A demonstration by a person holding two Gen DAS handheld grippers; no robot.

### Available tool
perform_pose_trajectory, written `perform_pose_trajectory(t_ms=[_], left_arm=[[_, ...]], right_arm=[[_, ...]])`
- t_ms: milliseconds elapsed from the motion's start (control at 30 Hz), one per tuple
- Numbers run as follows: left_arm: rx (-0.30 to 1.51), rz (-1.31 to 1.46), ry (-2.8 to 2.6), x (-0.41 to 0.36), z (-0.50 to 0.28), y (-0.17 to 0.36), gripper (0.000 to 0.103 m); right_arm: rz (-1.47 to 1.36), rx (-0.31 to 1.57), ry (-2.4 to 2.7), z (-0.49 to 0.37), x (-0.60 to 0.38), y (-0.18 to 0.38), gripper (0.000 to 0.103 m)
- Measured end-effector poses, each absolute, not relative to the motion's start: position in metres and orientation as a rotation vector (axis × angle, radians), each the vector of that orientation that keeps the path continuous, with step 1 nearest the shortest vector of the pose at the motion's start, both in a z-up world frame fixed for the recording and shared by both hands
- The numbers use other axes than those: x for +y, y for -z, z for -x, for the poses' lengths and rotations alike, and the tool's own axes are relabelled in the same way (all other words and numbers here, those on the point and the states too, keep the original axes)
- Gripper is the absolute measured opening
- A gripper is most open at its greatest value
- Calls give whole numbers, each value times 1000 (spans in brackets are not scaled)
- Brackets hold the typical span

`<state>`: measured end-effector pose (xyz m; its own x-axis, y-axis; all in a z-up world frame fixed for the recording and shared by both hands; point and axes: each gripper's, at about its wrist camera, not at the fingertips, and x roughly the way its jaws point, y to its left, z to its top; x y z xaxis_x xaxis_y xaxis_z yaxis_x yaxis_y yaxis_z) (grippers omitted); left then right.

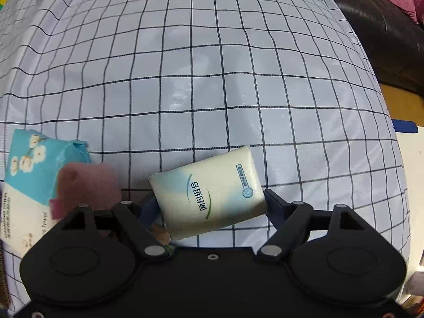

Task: Organize soft objects
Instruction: 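Lift the tissue packet with the left gripper while the right lifts the lace clip toward the basket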

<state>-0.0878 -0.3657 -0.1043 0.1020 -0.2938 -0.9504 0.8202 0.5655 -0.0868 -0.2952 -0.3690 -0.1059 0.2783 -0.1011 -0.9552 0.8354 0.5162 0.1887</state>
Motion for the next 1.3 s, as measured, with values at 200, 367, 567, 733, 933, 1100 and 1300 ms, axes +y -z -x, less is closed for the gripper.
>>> perform_pose_trajectory(t_ms=[200,367,567,733,933,1100,1300], left_arm=[[1175,-519,889,-336,78,81,76],[1129,-512,891,-321,80,62,76],[1094,-506,889,-294,78,43,76],[1088,-483,873,-262,66,34,76],[1072,-450,830,-223,44,25,76],[1061,-407,824,-200,29,14,76],[1026,-366,798,-173,15,2,76]], right_arm=[[-872,1055,789,310,-385,99,31],[-804,1025,872,303,-385,95,57],[-778,1052,886,280,-382,101,71],[-734,1114,920,264,-376,114,74],[-698,1171,1002,256,-384,128,71],[-653,1214,1026,253,-384,131,60],[-645,1192,1035,246,-378,111,50]])
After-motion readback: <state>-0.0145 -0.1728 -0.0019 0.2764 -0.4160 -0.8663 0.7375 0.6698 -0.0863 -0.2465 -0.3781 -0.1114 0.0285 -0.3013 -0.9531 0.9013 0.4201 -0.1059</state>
